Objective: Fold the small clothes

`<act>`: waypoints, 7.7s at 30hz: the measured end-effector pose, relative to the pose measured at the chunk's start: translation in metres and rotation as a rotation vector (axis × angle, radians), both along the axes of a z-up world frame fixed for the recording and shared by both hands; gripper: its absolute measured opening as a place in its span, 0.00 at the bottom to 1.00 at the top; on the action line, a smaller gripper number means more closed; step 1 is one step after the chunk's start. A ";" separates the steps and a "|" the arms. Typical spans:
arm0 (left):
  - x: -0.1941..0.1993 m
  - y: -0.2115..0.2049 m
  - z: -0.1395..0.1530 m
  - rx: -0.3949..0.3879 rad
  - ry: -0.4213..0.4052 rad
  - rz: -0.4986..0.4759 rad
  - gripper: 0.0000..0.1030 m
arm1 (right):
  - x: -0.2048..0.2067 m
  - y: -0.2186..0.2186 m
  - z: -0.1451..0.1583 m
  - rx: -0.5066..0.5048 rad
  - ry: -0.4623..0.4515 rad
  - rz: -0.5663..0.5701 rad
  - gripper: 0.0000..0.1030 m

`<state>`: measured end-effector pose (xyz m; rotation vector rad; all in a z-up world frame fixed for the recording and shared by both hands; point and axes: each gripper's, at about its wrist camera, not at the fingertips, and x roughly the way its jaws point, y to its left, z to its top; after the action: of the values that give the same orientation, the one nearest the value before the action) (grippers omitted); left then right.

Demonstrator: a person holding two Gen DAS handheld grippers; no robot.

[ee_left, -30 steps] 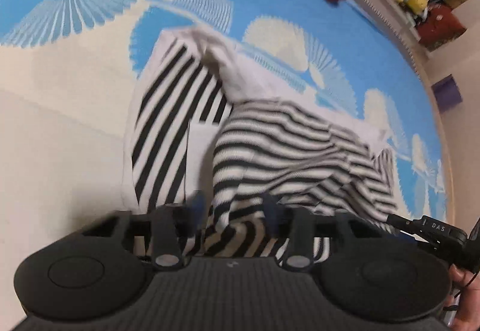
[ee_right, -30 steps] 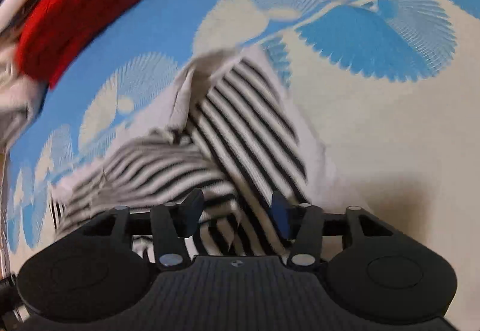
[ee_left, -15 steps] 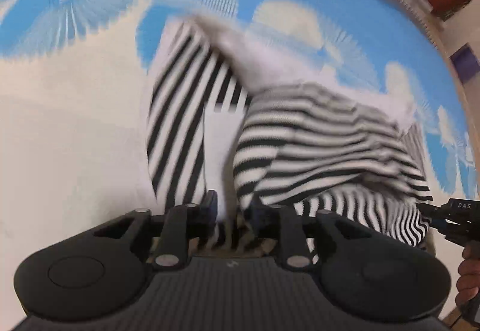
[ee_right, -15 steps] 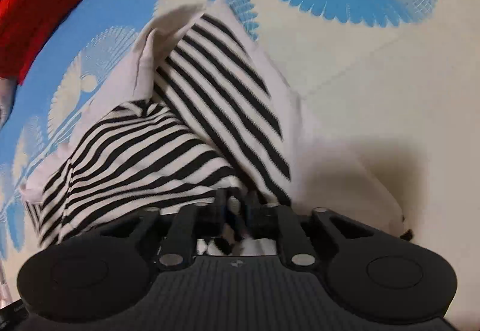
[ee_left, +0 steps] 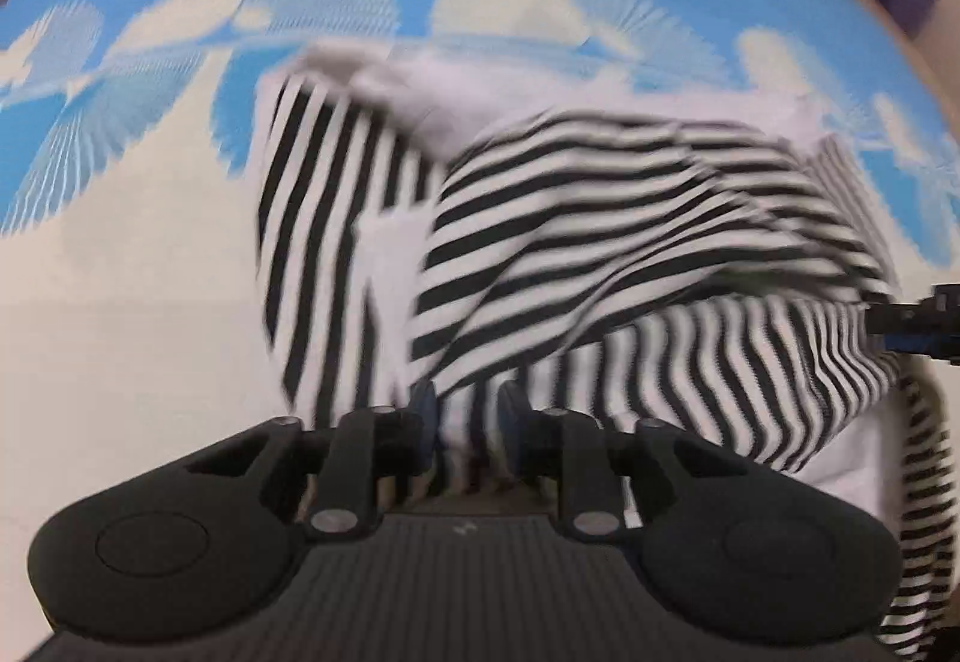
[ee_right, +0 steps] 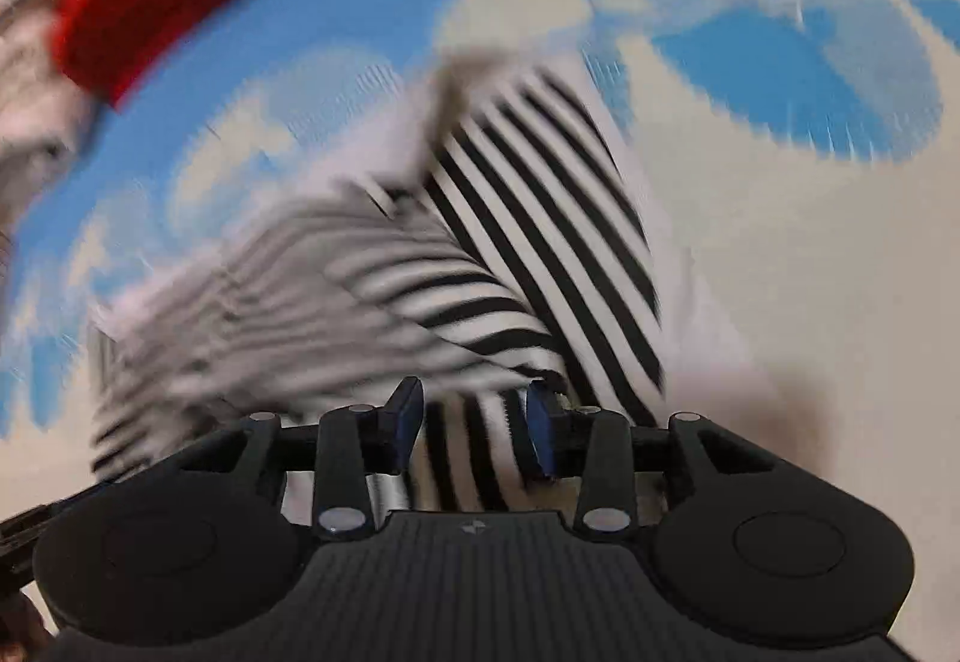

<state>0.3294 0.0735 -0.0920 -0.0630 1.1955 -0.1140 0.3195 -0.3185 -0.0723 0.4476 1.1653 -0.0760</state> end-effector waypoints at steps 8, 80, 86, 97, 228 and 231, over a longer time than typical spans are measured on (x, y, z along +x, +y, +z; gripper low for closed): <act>-0.004 0.001 0.007 0.010 -0.022 -0.002 0.25 | 0.001 -0.002 -0.009 -0.002 0.021 0.003 0.38; -0.266 0.094 0.010 -0.263 0.006 0.393 0.68 | -0.292 -0.076 -0.014 -0.098 -0.050 -0.091 0.42; -0.258 0.086 -0.008 -0.228 0.066 0.379 0.67 | -0.287 -0.064 -0.027 -0.128 -0.014 -0.018 0.41; -0.278 0.076 0.028 -0.282 -0.092 0.265 0.09 | -0.303 -0.082 0.017 -0.042 -0.212 -0.128 0.03; -0.135 0.114 0.021 -0.321 0.021 0.276 0.67 | -0.167 -0.146 0.029 -0.034 -0.197 -0.018 0.55; -0.136 0.106 -0.001 -0.293 0.115 0.249 0.67 | -0.179 -0.145 0.002 0.000 -0.070 0.001 0.55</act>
<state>0.1936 0.1792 -0.0925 -0.4795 1.2683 -0.0663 0.1401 -0.4639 -0.0705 0.4465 1.0965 -0.0588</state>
